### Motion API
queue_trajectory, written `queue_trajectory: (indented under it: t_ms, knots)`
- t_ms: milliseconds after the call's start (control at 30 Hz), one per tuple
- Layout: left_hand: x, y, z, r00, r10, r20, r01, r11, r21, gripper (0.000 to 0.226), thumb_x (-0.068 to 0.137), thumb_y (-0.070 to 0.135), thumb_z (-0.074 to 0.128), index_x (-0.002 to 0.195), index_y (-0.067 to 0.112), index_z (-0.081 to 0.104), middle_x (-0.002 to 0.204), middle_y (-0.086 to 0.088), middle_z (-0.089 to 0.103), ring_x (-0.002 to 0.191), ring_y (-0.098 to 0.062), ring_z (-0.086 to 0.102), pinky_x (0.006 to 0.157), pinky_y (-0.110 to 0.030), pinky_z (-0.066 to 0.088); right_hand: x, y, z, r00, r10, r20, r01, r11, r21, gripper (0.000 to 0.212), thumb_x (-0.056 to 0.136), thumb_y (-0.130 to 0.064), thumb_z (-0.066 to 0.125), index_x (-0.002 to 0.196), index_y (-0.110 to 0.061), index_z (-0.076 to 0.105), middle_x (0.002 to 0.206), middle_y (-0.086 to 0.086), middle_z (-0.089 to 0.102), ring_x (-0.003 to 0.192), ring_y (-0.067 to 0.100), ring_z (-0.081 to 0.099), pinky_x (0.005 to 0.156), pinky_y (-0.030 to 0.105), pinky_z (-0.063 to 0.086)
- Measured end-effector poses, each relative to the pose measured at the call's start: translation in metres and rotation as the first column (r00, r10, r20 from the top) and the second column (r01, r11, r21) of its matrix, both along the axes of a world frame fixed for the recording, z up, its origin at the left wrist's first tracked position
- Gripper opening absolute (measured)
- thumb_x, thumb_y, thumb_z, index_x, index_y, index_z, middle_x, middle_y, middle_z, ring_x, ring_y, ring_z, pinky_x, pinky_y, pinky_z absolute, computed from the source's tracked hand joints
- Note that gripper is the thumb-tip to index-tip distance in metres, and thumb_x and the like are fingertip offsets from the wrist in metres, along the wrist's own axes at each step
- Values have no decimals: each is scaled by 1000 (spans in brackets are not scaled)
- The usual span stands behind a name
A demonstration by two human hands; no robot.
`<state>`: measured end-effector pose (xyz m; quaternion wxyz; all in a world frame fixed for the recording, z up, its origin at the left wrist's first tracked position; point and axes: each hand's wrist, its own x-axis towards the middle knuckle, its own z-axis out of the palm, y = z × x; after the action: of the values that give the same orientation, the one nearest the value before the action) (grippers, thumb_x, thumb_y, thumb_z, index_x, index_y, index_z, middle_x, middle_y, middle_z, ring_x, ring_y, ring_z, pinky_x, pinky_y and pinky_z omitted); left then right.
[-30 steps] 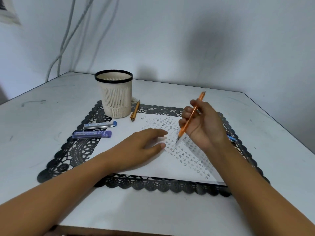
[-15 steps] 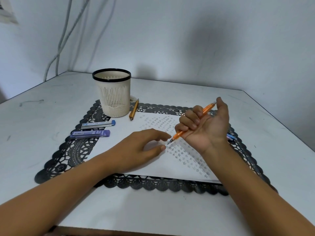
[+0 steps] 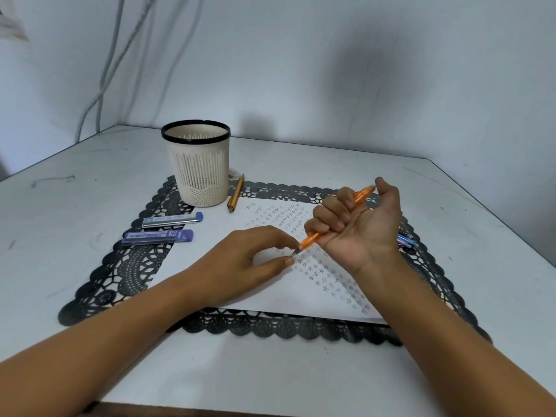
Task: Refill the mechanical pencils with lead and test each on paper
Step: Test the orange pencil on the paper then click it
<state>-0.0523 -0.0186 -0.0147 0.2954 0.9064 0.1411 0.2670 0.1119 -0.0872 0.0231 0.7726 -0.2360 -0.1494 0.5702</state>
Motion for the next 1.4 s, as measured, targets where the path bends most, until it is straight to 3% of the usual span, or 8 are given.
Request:
queue_trajectory:
  t_ms: [467, 633, 700, 800, 867, 1000, 1233, 1400]
  knots:
    - [0, 2, -2, 999, 24, 30, -24, 1000, 5, 33, 82, 48, 50, 102, 25, 64, 99, 24, 61, 96, 7, 56, 85, -12, 42, -8, -1, 3, 1000, 20, 19, -20, 1000, -5, 60, 82, -67, 32, 59, -12, 44, 51, -1, 29, 44, 11, 27, 48, 21, 29]
    - [-1, 1, -1, 999, 44, 10, -44, 999, 1, 34, 81, 50, 51, 103, 27, 63, 100, 23, 60, 96, 8, 54, 84, -5, 37, -12, -2, 11, 955, -24, 295, 24, 1000, 4, 33, 92, -46, 39, 85, -17, 54, 56, 0, 38, 49, 12, 35, 51, 24, 33]
    - [-1, 0, 1, 997, 77, 6, -77, 996, -54, 32, 84, 53, 54, 104, 30, 62, 102, 20, 62, 98, 8, 54, 84, -3, 36, -11, -4, 14, 826, -87, 557, 102, 995, 4, 23, 95, -37, 42, 90, -20, 58, 59, -1, 44, 53, 12, 40, 53, 27, 36]
    - [-1, -1, 6, 990, 133, 46, -122, 975, -185, 21, 83, 43, 52, 102, 36, 59, 104, 18, 65, 97, 8, 57, 84, -5, 40, -13, -8, 14, 341, -175, 924, 276, 958, 80, 13, 93, -29, 49, 89, -25, 61, 64, 2, 52, 59, 10, 48, 57, 26, 41]
    - [1, 1, 7, 979, 159, 125, -115, 947, -300, 19, 83, 44, 55, 102, 40, 56, 101, 16, 67, 95, 3, 61, 86, -10, 44, -15, -8, 10, 104, -155, 982, 296, 948, 118, 8, 91, -30, 53, 89, -30, 61, 69, 9, 56, 63, 9, 50, 58, 26, 42]
    - [3, 6, 8, 933, 203, 298, -43, 883, -468, 28, 80, 43, 62, 107, 36, 55, 94, 4, 69, 84, -7, 67, 79, -17, 50, -19, -4, -3, -228, -55, 972, 264, 958, 116, 10, 90, -31, 55, 96, -28, 63, 83, -10, 61, 75, 2, 52, 70, 20, 43]
    - [2, 8, 7, 900, 249, 358, -60, 883, -466, 19, 76, 31, 58, 93, 27, 66, 86, 1, 70, 81, -12, 67, 74, -19, 52, -22, -2, -12, -320, -84, 944, 216, 963, 159, 14, 90, -34, 56, 99, -25, 63, 91, -5, 65, 82, 12, 58, 76, 36, 49]
    - [3, 8, 7, 893, 265, 363, -75, 884, -461, 14, 76, 29, 60, 88, 26, 67, 85, 0, 70, 78, -12, 68, 71, -18, 52, -20, 0, -13, -328, -107, 939, 201, 963, 180, 13, 90, -34, 56, 97, -27, 63, 90, -8, 64, 83, 11, 58, 76, 37, 50]
